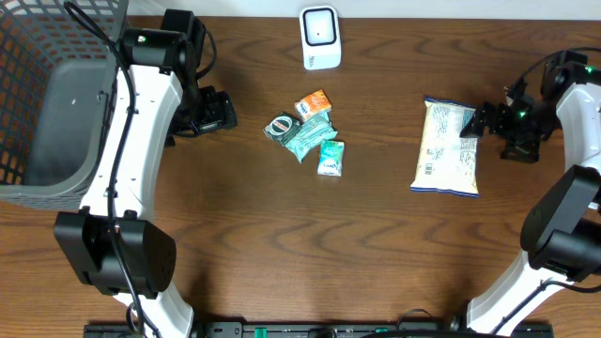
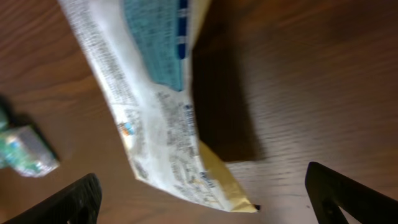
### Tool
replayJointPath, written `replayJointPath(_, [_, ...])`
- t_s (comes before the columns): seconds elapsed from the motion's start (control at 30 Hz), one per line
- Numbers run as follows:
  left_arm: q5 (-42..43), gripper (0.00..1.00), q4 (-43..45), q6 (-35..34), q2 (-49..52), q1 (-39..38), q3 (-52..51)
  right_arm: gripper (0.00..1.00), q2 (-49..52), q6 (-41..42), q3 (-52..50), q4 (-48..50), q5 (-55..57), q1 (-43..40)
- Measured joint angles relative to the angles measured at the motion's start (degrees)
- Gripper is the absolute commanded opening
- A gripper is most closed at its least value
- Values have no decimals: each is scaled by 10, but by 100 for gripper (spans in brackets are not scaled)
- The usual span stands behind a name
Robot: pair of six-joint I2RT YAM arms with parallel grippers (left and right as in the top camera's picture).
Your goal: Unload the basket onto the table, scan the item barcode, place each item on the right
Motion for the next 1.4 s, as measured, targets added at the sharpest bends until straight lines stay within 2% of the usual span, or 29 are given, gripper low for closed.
replayJointPath(0.3, [0, 98, 0, 0, 0, 0, 0, 98, 0, -21, -84, 89, -77, 3])
replayJointPath(0.5, [0, 97, 0, 0, 0, 0, 0, 91, 3, -26, -190, 196, -145, 26])
replayJointPath(0.57, [0, 98, 0, 0, 0, 0, 0, 77, 3, -28, -213, 214, -161, 40])
replayJointPath(0.63, [0, 98, 0, 0, 0, 0, 0, 55, 2, -31, -221, 233, -167, 55])
replayJointPath(0.7, [0, 98, 0, 0, 0, 0, 0, 18, 3, -30, -229, 243, -169, 67])
replayJointPath(0.73, [0, 98, 0, 0, 0, 0, 0, 7, 3, -28, -232, 246, -170, 72])
replayJointPath(0.77, [0, 98, 0, 0, 0, 0, 0, 1, 3, -29, -233, 250, -172, 77])
replayJointPath(1.2, [0, 98, 0, 0, 0, 0, 0, 2, 2, -16, -221, 247, -217, 85])
replayJointPath(1.4, [0, 98, 0, 0, 0, 0, 0, 2, -61, -13, -191, 220, -141, 129])
